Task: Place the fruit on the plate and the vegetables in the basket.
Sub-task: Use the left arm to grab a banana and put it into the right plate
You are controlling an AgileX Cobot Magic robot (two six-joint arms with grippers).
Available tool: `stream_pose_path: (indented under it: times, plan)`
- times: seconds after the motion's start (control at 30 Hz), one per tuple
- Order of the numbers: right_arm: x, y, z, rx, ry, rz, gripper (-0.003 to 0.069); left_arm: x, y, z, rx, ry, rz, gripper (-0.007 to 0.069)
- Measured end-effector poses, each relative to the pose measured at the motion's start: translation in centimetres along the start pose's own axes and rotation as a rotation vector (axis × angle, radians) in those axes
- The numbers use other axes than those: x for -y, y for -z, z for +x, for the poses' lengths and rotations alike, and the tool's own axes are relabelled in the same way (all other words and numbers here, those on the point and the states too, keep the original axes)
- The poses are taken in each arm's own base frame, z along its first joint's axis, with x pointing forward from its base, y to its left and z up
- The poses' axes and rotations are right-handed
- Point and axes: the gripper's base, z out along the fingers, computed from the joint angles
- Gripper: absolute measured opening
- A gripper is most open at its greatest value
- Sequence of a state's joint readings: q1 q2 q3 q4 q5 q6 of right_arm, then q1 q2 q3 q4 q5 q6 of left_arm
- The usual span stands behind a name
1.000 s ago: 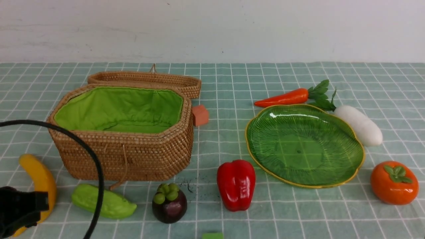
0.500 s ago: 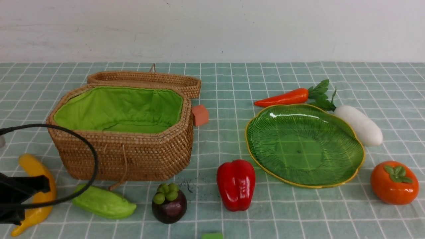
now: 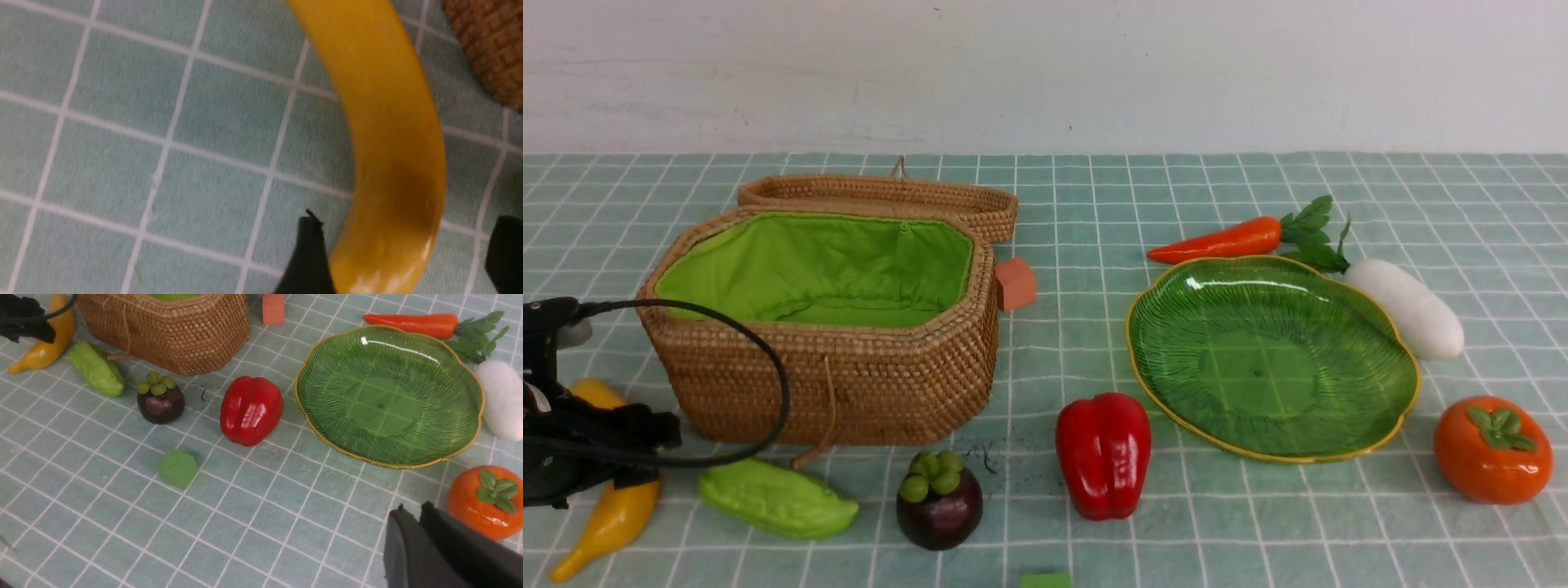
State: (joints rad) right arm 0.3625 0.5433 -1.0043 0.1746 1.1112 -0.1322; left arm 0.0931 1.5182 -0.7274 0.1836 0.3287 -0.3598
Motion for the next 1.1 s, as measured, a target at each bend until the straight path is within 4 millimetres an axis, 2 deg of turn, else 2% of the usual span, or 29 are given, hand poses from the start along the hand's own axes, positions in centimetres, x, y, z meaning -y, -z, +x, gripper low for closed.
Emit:
stream_pose_path:
  times: [0.13, 0.27, 0.4, 0.43, 0.67, 0.73, 0.77, 0.8, 0.87, 0.93, 0.97, 1.0, 1.1]
  plan:
    - [-0.1, 0.0, 0.0, 0.000, -0.007, -0.015, 0.0062, 0.0, -1.6, 0.3, -0.028, -0.016, -0.004, 0.0594]
    - [-0.3, 0.0, 0.0, 0.003, -0.019, -0.038, 0.0067, 0.0, -3.1, 1.0, -0.081, -0.018, -0.013, 0.0514]
    - [-0.5, 0.0, 0.0, 0.003, -0.025, -0.050, 0.0069, 0.1, -3.3, 0.8, -0.080, -0.010, -0.011, 0.0314]
    - [-0.5, 0.0, 0.0, 0.003, -0.025, -0.051, 0.0071, 0.1, -3.3, 0.8, -0.083, -0.010, -0.012, 0.0296]
    - [-0.6, 0.0, 0.0, 0.004, -0.033, -0.067, 0.0076, -0.2, -2.0, 0.9, -0.112, 0.016, -0.035, 0.0308]
    - [-0.6, 0.0, 0.0, 0.004, -0.033, -0.067, 0.0078, -0.3, 0.1, 0.5, -0.074, 0.097, -0.040, 0.0308]
    - [-0.6, 0.0, 0.0, 0.004, -0.033, -0.067, 0.0078, -0.3, 0.3, 0.5, -0.070, 0.103, -0.040, 0.0308]
    - [-0.6, 0.0, 0.0, 0.003, -0.032, -0.065, 0.0080, -0.3, 1.7, 0.2, -0.040, 0.124, -0.037, 0.0308]
    - [-0.5, 0.0, 0.0, 0.003, -0.032, -0.054, 0.0082, 0.2, 4.5, 0.1, 0.020, 0.103, -0.016, 0.0308]
    - [-0.3, 0.0, 0.0, 0.005, -0.044, -0.037, 0.0085, 1.4, 8.2, 0.0, 0.093, 0.024, 0.036, 0.0308]
    - [-0.3, 0.0, -0.1, 0.005, -0.048, -0.037, 0.0085, 1.8, 8.6, 0.0, 0.099, 0.006, 0.049, 0.0308]
    - [-0.1, 0.0, -0.1, 0.014, -0.064, -0.016, 0.0087, 3.1, 11.1, -0.2, 0.153, -0.067, 0.110, 0.0308]
    - [0.4, 0.0, -0.3, 0.041, -0.132, 0.046, 0.0089, 7.6, 15.7, -0.4, 0.231, -0.270, 0.297, 0.0308]
